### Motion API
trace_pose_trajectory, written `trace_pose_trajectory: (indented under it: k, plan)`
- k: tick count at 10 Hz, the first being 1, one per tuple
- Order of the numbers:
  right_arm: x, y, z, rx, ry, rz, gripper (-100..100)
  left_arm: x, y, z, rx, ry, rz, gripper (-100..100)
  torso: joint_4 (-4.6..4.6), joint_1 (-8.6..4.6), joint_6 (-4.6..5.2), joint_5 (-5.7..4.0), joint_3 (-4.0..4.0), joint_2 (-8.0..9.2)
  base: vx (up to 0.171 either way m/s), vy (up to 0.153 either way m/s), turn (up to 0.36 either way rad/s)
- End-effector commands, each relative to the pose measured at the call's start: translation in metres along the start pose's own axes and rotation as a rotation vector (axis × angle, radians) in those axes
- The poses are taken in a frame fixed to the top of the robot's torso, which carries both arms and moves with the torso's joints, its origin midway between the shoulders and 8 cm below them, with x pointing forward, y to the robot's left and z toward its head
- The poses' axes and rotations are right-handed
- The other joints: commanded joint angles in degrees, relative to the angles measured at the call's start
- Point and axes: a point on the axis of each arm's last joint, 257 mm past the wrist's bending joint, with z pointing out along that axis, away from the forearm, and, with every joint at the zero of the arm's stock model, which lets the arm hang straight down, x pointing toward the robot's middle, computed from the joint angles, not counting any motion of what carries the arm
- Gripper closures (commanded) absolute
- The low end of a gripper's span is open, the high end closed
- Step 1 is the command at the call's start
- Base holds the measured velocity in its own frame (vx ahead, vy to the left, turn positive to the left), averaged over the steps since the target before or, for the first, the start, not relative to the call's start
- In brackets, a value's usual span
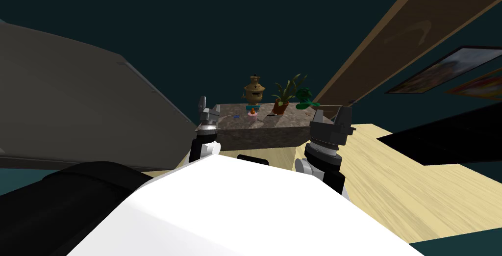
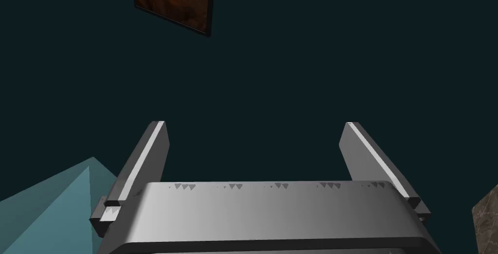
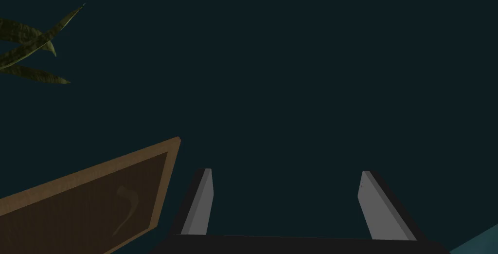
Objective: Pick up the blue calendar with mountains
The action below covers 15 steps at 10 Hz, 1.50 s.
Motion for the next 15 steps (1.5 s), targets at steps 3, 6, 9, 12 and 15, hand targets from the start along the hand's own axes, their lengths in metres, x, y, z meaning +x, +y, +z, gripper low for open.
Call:
trace_pose_trajectory:
  k: [3,6,9,12,15]
  plan:
    - [0.000,0.000,0.000,0.000,0.000,0.000,0,0.014,0.019,0.007,-0.065,0.068,0.026,-100,0.00,0.06,0.00,0.01,0.01,0.02,-0.008,0.015,-0.043]
    - [0.000,0.000,0.000,0.000,0.000,0.000,0,0.024,0.037,0.013,-0.126,0.108,0.044,-100,0.01,0.09,0.01,0.02,0.02,0.04,-0.015,0.021,-0.055]
    - [0.000,0.000,0.000,0.000,0.000,0.000,0,0.034,0.054,0.022,-0.181,0.143,0.064,-100,0.00,0.07,0.00,0.02,0.01,0.02,-0.009,0.019,-0.041]
    - [0.000,0.000,0.000,0.000,0.000,0.000,0,0.038,0.069,0.025,-0.236,0.156,0.078,-100,0.01,0.07,0.01,0.02,0.01,0.03,-0.013,0.017,-0.046]
    - [0.000,0.000,0.000,0.000,0.000,0.000,0,0.041,0.082,0.028,-0.281,0.168,0.091,-100,0.00,0.08,-0.01,0.02,0.01,0.02,-0.008,0.017,-0.032]
